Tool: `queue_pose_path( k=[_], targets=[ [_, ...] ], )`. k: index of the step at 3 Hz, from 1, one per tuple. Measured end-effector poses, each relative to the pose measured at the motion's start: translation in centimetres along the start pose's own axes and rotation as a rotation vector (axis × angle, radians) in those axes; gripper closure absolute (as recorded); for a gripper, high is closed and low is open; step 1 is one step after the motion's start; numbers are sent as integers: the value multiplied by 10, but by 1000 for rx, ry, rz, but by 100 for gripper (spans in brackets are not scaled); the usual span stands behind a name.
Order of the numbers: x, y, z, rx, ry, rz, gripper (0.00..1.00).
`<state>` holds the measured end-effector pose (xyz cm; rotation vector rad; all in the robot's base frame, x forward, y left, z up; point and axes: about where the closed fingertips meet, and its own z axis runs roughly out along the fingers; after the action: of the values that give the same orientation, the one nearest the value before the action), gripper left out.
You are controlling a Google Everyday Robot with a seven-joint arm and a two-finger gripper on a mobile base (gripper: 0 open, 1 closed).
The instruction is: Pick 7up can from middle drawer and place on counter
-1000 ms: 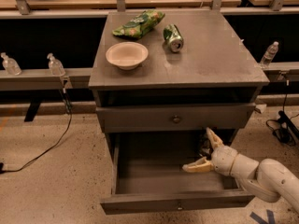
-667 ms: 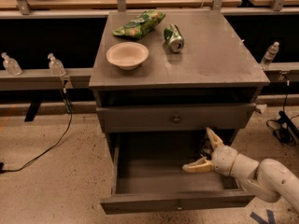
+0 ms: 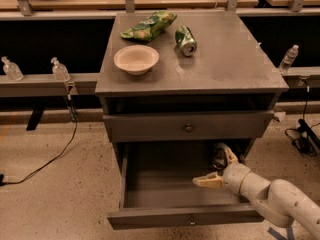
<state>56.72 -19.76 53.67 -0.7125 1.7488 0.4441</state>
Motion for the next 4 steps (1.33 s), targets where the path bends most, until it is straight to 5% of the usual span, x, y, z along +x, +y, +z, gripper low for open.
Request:
queue_pose_path(
  k=[1, 2, 3, 4],
  targets=[
    [45, -16, 4, 117, 120, 78, 0],
    [88, -61, -1, 264, 243, 124, 7],
    [106, -109, -6, 356, 313, 140, 8],
    [120, -149, 3, 376, 348, 155, 8]
  ],
)
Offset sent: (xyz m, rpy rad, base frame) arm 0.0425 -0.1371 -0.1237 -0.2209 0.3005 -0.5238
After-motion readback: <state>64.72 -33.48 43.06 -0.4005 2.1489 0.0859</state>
